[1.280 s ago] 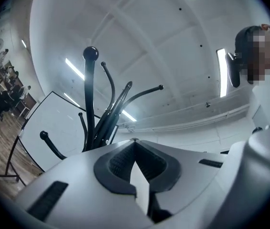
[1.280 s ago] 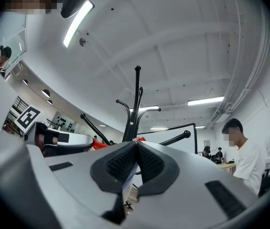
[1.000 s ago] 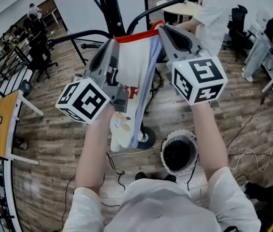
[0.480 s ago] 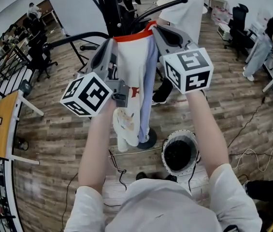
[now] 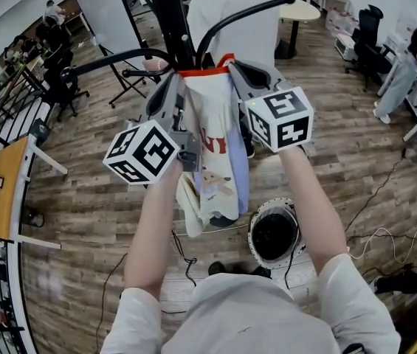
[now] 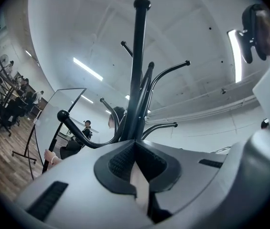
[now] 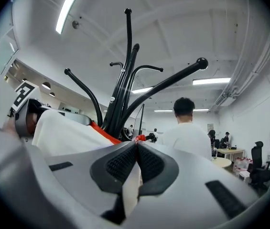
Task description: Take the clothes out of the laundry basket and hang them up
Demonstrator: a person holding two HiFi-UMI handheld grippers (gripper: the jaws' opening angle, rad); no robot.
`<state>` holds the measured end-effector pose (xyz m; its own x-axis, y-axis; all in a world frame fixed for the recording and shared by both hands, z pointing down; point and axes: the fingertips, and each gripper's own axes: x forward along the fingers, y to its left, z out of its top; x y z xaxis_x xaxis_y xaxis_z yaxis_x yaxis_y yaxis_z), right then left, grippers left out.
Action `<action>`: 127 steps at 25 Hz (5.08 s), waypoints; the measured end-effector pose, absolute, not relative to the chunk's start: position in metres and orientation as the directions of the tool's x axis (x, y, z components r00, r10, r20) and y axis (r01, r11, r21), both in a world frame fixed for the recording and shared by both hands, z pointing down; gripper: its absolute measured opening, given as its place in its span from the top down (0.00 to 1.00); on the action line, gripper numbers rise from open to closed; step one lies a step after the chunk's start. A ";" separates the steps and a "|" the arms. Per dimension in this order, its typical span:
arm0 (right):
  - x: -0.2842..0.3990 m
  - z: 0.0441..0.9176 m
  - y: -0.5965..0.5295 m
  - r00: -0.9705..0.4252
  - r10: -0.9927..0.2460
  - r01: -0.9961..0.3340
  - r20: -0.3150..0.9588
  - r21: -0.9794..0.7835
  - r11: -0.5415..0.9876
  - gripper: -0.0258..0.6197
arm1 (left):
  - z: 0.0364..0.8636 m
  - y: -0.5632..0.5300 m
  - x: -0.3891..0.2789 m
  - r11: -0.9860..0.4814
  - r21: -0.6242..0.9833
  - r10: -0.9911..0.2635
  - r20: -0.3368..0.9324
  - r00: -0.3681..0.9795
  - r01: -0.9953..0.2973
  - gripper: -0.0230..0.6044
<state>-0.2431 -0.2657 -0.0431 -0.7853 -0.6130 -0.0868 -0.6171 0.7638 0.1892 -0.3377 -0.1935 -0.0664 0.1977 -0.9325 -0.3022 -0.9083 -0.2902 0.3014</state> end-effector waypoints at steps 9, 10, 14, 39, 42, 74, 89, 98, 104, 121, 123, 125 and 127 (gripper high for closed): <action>-0.242 -0.013 -0.266 -0.806 -0.591 -0.589 -0.034 0.144 0.795 0.94 | -0.039 -0.201 -0.334 -0.291 0.330 -0.942 -0.264 0.208 -0.898 0.93; -0.241 -0.011 -0.267 -0.807 -0.589 -0.587 -0.031 0.138 0.798 0.94 | -0.037 -0.202 -0.332 -0.292 0.330 -0.942 -0.261 0.210 -0.898 0.93; -0.240 -0.003 -0.264 -0.813 -0.582 -0.580 -0.013 0.104 0.808 0.94 | -0.031 -0.201 -0.329 -0.294 0.328 -0.943 -0.253 0.217 -0.898 0.93; -0.216 -0.006 -0.238 -0.754 -0.655 -0.656 -0.036 0.036 0.754 0.80 | -0.021 -0.181 -0.323 -0.446 0.347 -0.887 -0.298 0.353 -0.825 0.82; -0.209 -0.006 -0.234 -0.736 -0.676 -0.677 -0.040 0.033 0.735 0.81 | -0.020 -0.178 -0.323 -0.458 0.344 -0.882 -0.294 0.370 -0.820 0.82; -0.084 0.046 -0.123 -0.627 -0.779 -0.779 -0.005 0.005 0.627 0.87 | 0.015 -0.087 -0.226 -0.501 0.195 -0.859 -0.228 0.458 -0.843 0.82; -0.002 0.071 -0.045 -0.619 -0.785 -0.785 0.022 0.023 0.619 0.91 | 0.046 -0.034 -0.113 -0.531 0.173 -0.845 -0.170 0.506 -0.829 0.88; 0.040 0.095 -0.003 -0.609 -0.792 -0.792 0.041 0.016 0.610 0.94 | 0.076 -0.005 -0.063 -0.553 0.150 -0.833 -0.119 0.541 -0.819 0.91; 0.054 0.100 0.015 -0.606 -0.795 -0.795 0.037 0.007 0.606 0.95 | 0.085 0.007 -0.046 -0.568 0.127 -0.823 -0.093 0.561 -0.813 0.92; 0.074 0.120 0.039 -0.595 -0.801 -0.803 0.070 -0.007 0.596 0.95 | 0.113 0.031 -0.012 -0.599 0.115 -0.800 -0.034 0.599 -0.793 0.92; 0.076 0.121 0.040 -0.594 -0.801 -0.803 0.071 -0.009 0.595 0.95 | 0.115 0.032 -0.010 -0.600 0.115 -0.799 -0.030 0.601 -0.792 0.92; 0.077 0.123 0.040 -0.594 -0.801 -0.803 0.075 -0.009 0.596 0.95 | 0.117 0.032 -0.006 -0.604 0.113 -0.795 -0.023 0.606 -0.789 0.92; 0.078 0.125 0.039 -0.594 -0.801 -0.804 0.078 -0.011 0.595 0.95 | 0.120 0.032 -0.001 -0.611 0.109 -0.790 -0.015 0.613 -0.784 0.92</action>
